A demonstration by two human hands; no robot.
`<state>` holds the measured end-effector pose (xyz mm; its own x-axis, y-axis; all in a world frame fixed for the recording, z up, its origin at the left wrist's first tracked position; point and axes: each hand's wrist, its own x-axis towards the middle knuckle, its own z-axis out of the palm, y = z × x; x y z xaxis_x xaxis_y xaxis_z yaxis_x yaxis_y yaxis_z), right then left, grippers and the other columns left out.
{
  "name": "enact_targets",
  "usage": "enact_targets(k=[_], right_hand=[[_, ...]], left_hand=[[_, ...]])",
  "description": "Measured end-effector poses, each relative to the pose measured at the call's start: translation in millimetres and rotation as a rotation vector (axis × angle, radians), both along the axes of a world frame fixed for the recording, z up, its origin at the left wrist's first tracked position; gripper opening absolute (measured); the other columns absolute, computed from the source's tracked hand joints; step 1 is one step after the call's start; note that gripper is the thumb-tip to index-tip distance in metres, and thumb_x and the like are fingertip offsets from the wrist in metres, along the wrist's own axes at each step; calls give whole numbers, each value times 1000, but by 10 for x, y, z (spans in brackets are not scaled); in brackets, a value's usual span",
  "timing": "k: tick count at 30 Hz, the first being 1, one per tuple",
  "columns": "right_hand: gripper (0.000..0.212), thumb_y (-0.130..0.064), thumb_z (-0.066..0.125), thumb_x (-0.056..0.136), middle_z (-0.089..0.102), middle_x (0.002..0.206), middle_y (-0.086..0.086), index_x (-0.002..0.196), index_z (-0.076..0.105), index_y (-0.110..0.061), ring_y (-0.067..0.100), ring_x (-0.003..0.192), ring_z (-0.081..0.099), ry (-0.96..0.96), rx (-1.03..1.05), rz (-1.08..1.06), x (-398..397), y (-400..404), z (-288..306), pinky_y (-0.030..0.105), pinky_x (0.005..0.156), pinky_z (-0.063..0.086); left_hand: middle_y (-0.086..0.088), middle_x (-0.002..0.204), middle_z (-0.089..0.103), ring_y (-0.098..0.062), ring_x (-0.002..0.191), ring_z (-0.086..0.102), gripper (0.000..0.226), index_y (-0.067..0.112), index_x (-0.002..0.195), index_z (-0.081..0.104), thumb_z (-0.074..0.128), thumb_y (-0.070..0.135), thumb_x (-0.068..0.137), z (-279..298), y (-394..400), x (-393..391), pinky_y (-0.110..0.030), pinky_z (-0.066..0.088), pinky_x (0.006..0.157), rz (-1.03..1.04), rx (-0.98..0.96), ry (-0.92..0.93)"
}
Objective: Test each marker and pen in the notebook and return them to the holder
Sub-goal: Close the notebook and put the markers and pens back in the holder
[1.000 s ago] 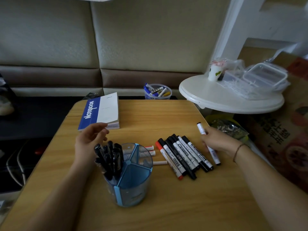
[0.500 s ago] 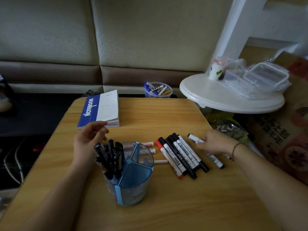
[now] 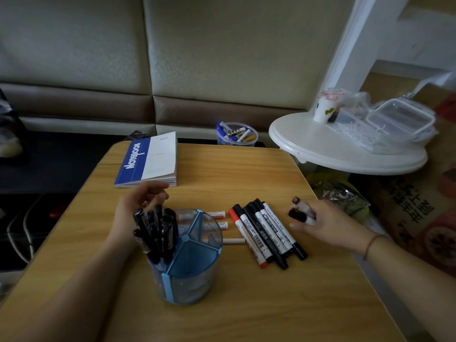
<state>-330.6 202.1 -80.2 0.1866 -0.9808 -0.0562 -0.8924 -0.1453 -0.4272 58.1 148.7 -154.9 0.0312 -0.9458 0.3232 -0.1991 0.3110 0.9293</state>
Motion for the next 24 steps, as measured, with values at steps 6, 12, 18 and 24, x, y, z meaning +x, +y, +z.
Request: enact_targets(k=[6,12,18,24], right_hand=[[31,-41,75,81,57,62,0,82,63,-12,10,42,46,-93,317,-228,366,-235,-11,22,40,39],[38,-45,70,84,47,63,2,86,46,-17,13,45,39,-156,410,-359,326,-256,-21,23,41,36],[14,-28,58,96,71,75,7,106,53,-20,9,40,55,-396,102,-419,254,-219,100,21,37,37],[18,-16,60,93,76,85,6,109,62,-23,23,64,70,-692,22,-427,327,-274,178,27,52,49]], left_hand=[[3,87,69,-23,82,67,20,22,103,68,64,27,85,-15,-11,8,-29,55,71,-69,-31,-50],[1,86,69,-16,79,67,15,20,102,68,64,17,89,-56,-21,9,-20,55,66,-37,-40,-20],[2,87,69,-16,81,67,15,20,104,68,61,11,94,-78,-47,10,-23,54,69,-35,-20,-17],[1,87,69,-17,79,67,20,26,103,68,62,10,93,-107,-65,52,-34,56,72,-11,-50,-43]])
